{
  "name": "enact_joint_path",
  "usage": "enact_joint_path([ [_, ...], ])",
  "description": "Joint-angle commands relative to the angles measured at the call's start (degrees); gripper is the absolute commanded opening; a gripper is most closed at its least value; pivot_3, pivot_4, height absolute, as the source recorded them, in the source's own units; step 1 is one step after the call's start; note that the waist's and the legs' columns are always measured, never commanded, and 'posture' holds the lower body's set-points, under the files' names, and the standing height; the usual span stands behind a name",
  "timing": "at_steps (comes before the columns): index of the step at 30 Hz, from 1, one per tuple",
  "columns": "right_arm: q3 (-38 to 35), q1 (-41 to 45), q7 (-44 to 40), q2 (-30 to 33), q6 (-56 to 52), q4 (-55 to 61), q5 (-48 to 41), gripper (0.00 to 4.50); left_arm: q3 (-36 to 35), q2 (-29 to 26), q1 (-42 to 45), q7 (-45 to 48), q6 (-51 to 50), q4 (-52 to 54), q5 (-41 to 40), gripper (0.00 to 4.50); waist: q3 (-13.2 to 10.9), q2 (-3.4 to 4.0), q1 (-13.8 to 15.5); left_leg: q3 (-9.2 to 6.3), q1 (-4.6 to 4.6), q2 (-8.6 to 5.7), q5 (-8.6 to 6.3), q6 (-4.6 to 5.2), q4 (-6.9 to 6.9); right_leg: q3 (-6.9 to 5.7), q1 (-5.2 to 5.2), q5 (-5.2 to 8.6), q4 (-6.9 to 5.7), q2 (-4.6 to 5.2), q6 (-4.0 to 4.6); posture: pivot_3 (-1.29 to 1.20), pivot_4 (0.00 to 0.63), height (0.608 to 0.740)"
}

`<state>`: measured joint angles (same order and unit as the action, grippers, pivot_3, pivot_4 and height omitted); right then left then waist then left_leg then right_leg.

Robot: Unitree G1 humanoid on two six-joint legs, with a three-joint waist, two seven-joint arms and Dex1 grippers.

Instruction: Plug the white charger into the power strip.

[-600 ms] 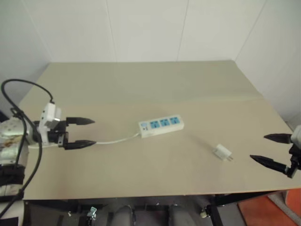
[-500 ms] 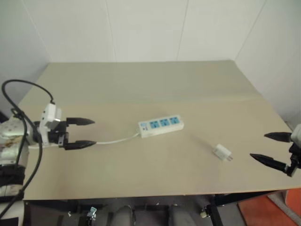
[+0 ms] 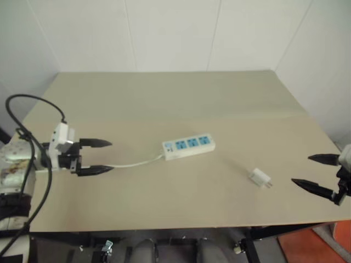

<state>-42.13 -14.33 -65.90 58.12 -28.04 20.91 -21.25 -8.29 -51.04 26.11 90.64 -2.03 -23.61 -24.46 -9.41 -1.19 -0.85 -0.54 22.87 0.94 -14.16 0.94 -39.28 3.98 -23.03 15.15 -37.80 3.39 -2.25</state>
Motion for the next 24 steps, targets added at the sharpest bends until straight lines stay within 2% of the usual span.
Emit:
enact_joint_path([
  [1, 0.2, 0.6, 1.5, 0.3, 1.0, 1.4, 0.3, 4.50, 2.4, 1.9, 1.6, -0.4, 4.3, -3.3, 3.4, 4.47, 0.0, 0.00, 0.0, 0.00, 0.00, 0.00, 0.00, 0.00, 0.00, 0.00, 0.00, 0.00, 0.00, 0.00, 0.00, 0.00, 0.150, 0.740],
  [4, 2.0, 1.8, 4.2, -0.3, 1.4, 2.0, 1.3, 4.50, 4.8, 7.3, 4.5, -2.1, 7.5, -8.5, 5.7, 4.47, 0.0, -0.01, 0.1, 0.00, -0.01, -0.03, 0.00, 0.00, 0.00, 0.00, 0.03, 0.00, 0.00, 0.00, 0.00, 0.00, 0.150, 0.740],
  [7, 4.0, 3.5, 7.4, -0.3, -0.2, 3.1, 1.6, 4.50, 9.4, 12.8, 11.2, -3.1, 11.2, -17.7, 11.0, 4.47, 0.0, -0.07, 0.6, -0.02, 0.03, -0.09, 0.01, -0.01, -0.02, -0.02, 0.03, -0.02, -0.01, 0.01, -0.02, 0.00, 0.150, 0.740],
  [11, 3.3, 3.6, 7.8, 0.0, -1.5, 4.9, 0.5, 4.50, 12.9, 18.3, 20.3, -7.3, 16.4, -29.0, 17.0, 4.47, -0.1, -0.19, 0.7, -0.06, 0.24, -0.10, 0.01, -0.01, -0.02, -0.03, -0.10, -0.03, 0.08, -0.01, -0.04, 0.00, 0.150, 0.740],
  [15, 1.3, 0.6, 7.5, -0.3, -2.3, 7.8, 1.1, 4.50, 16.0, 21.3, 25.8, -11.0, 21.4, -36.6, 22.6, 4.47, -0.1, -0.20, 0.5, -0.09, 0.36, -0.14, -0.04, 0.07, -0.02, -0.03, -0.11, -0.03, 0.25, 0.03, -0.08, 0.00, 0.150, 0.740],
  [18, -0.9, -2.6, 7.4, -1.4, -2.3, 10.2, 1.6, 4.50, 16.8, 23.0, 27.5, -9.1, 19.4, -39.3, 23.6, 4.47, -0.1, -0.20, 0.1, -0.09, 0.38, -0.14, -0.09, 0.16, 0.00, -0.02, -0.12, -0.01, 0.31, 0.04, -0.11, 0.00, 0.150, 0.740],
  [22, -2.7, -5.7, 8.5, -2.7, -3.4, 11.9, 2.7, 4.50, 19.3, 23.6, 28.1, -10.0, 18.7, -41.7, 27.4, 3.58, 0.0, -0.23, 0.2, -0.13, 0.36, -0.14, -0.10, 0.18, 0.01, -0.03, -0.09, 0.01, 0.33, 0.02, -0.14, 0.00, 0.150, 0.740],
  [24, -2.8, -6.6, 8.6, -3.1, -3.1, 12.4, 3.3, 4.50, 19.6, 23.8, 28.2, -10.3, 18.2, -42.6, 28.2, 2.90, 0.0, -0.23, 0.1, -0.11, 0.28, -0.16, -0.10, 0.17, 0.01, -0.02, -0.02, 0.01, 0.29, 0.04, -0.14, 0.00, 0.150, 0.740],
])
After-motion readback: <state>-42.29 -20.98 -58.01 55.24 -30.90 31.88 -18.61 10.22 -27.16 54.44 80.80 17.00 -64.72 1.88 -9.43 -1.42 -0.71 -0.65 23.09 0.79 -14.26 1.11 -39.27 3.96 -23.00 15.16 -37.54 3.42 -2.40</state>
